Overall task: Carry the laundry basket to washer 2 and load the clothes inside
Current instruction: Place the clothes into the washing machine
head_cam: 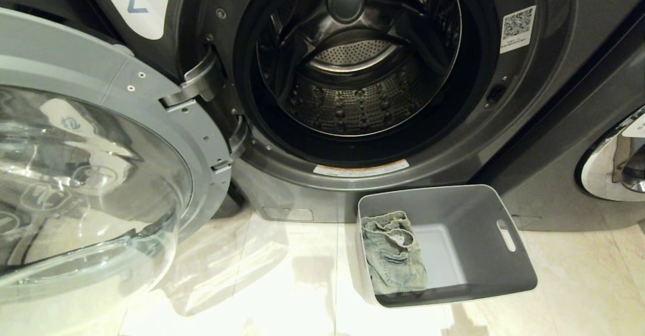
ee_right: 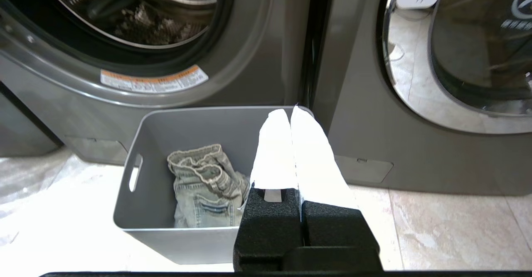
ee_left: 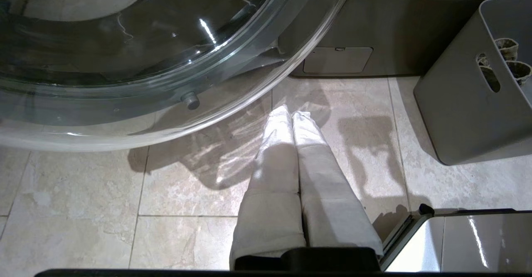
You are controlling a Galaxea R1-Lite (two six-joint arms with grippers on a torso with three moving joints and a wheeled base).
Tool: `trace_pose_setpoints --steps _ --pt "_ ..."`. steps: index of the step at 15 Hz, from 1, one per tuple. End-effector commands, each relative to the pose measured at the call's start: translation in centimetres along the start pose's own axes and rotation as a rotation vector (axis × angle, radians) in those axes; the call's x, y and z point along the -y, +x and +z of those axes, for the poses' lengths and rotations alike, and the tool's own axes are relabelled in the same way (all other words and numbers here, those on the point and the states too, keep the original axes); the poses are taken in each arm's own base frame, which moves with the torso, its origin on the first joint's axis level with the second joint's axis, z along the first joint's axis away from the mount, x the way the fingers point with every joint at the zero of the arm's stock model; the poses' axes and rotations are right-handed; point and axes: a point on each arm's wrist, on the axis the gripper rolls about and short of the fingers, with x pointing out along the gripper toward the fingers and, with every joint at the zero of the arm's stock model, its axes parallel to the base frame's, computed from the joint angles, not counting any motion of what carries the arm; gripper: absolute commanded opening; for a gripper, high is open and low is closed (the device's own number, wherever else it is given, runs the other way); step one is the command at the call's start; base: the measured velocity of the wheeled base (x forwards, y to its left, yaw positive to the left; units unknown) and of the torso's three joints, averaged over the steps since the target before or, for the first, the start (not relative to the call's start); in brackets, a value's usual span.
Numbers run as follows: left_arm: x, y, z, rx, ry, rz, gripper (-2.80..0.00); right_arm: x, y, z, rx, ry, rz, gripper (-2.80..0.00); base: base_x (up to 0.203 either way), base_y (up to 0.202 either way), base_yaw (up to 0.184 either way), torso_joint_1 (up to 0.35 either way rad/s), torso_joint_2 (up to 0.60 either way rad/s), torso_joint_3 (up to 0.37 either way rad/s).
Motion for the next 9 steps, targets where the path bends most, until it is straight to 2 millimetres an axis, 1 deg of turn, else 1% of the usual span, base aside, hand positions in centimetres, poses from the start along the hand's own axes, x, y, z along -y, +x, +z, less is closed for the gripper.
trace_pose_setpoints --steps 1,9 --pt "0.0 -0.01 0.0 0.002 0.001 0.0 -2.8 -0.02 0.05 -1.14 -0.038 -0.001 0.001 -2.8 0.0 0.0 0.0 0.007 0.0 -0.189" --pt "0.0 -0.01 0.0 0.002 0.0 0.0 -2.8 -0.02 0.06 -1.15 -0.038 -0.004 0.003 -2.8 0.0 0.0 0.0 0.002 0.0 -0.197"
